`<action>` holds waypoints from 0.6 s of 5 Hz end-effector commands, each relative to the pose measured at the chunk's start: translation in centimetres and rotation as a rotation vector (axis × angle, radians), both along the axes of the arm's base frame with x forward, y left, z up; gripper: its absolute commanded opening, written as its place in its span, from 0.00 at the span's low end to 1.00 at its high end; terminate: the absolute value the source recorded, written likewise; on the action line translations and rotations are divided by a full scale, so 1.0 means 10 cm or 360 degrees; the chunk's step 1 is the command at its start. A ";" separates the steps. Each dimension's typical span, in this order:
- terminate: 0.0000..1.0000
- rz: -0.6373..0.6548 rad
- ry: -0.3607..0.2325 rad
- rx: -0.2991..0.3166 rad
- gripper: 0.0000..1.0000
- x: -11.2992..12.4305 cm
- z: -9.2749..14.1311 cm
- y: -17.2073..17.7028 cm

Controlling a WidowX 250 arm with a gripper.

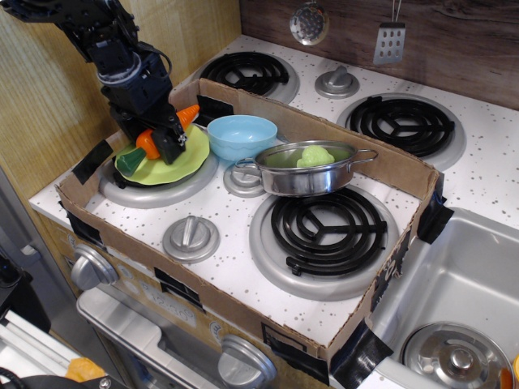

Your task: Take carrot off plate

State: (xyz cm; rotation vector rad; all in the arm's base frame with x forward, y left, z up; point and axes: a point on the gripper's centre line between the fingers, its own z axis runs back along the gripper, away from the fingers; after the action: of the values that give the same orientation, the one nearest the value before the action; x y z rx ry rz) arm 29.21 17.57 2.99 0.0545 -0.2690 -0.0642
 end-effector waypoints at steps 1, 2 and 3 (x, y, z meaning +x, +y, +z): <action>0.00 0.0129 0.0014 0.0087 0.00 0.08 0.44 -0.03; 0.00 0.0220 0.0062 0.0212 0.00 0.10 0.65 -0.22; 0.00 0.0390 0.0141 0.0225 0.00 0.14 0.86 -0.46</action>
State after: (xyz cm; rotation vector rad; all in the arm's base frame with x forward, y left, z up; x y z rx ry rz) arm 29.49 12.19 9.05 0.1858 -0.1040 0.1653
